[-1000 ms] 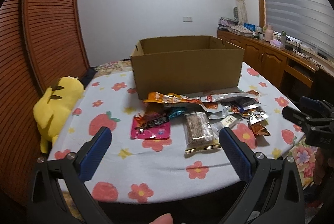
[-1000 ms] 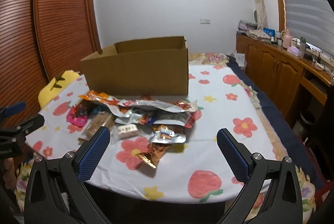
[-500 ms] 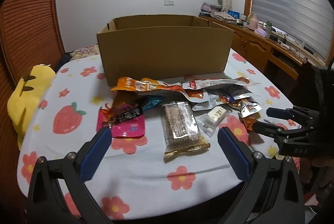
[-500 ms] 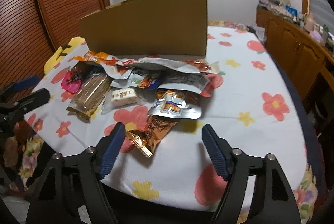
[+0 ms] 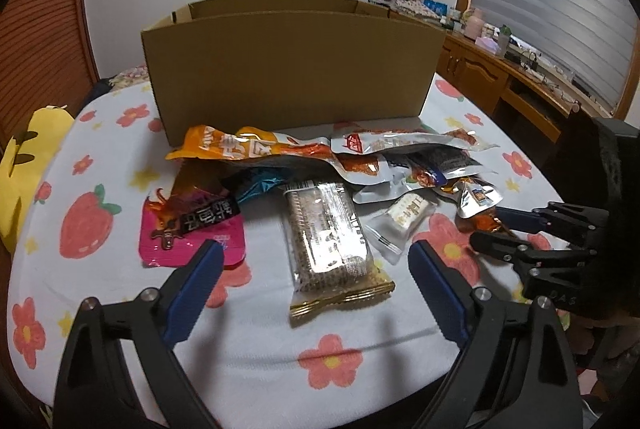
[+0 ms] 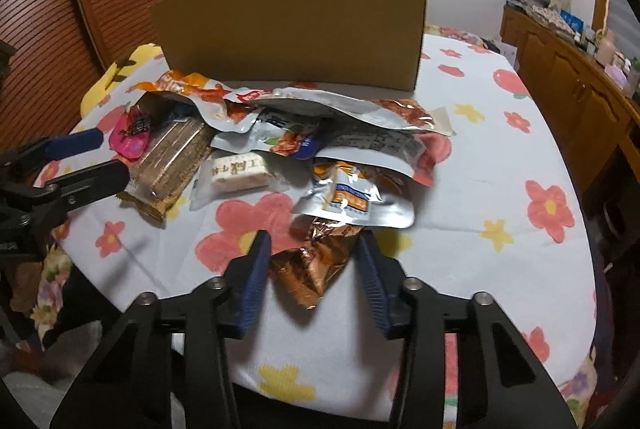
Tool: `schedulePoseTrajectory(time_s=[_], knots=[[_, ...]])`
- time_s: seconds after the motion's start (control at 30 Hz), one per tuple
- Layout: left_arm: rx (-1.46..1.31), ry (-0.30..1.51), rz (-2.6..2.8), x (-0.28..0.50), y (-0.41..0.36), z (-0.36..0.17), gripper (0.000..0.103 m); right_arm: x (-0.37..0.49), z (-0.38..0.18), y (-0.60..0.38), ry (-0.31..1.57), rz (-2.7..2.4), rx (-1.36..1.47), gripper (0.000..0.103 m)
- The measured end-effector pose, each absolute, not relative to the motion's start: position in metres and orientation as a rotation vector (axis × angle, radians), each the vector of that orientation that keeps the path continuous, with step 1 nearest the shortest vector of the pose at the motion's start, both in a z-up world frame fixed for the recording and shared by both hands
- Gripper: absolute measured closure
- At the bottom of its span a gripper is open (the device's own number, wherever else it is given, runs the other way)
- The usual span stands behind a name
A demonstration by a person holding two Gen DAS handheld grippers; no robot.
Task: Organize snacks
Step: 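Grasp the wrapped cereal bar with the left tool while the right tool grasps the brown candy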
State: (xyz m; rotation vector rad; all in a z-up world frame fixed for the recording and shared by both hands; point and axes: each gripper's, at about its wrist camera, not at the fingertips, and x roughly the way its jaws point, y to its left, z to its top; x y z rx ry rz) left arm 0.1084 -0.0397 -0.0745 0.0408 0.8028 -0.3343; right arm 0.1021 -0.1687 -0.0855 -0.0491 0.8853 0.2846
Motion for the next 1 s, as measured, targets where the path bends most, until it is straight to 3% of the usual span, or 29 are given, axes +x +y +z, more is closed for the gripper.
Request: schedulePoseTrajectory(time_s=[0.13, 0.23, 0.37, 0.53, 0.87, 0.9, 0.93, 1.0], knots=[[0.056, 0.803, -0.349, 0.114, -0.045, -0.075, 0.010, 0.101, -0.086, -0.177, 0.895, 0.274, -0.044, 0.076], [0.034, 0.829, -0.360, 0.121, -0.045, -0.077, 0.010, 0.096, -0.085, -0.181, 0.902, 0.287, -0.038, 0.077], [0.027, 0.860, -0.364, 0.129, -0.045, -0.079, 0.025, 0.088, -0.084, -0.183, 0.910, 0.300, -0.048, 0.082], [0.036, 0.892, -0.357, 0.138, -0.048, -0.084, 0.039, 0.084, -0.084, -0.184, 0.910, 0.309, -0.051, 0.082], [0.042, 0.976, -0.390, 0.150, -0.056, -0.099, 0.041, 0.082, -0.086, -0.180, 0.893, 0.302, -0.084, 0.082], [0.058, 0.965, -0.383, 0.149, -0.058, -0.099, 0.043, 0.083, -0.085, -0.181, 0.892, 0.303, -0.082, 0.082], [0.077, 0.961, -0.371, 0.148, -0.058, -0.099, 0.052, 0.082, -0.086, -0.181, 0.892, 0.304, -0.080, 0.082], [0.098, 0.947, -0.365, 0.144, -0.059, -0.098, 0.057, 0.082, -0.086, -0.182, 0.889, 0.306, -0.076, 0.082]])
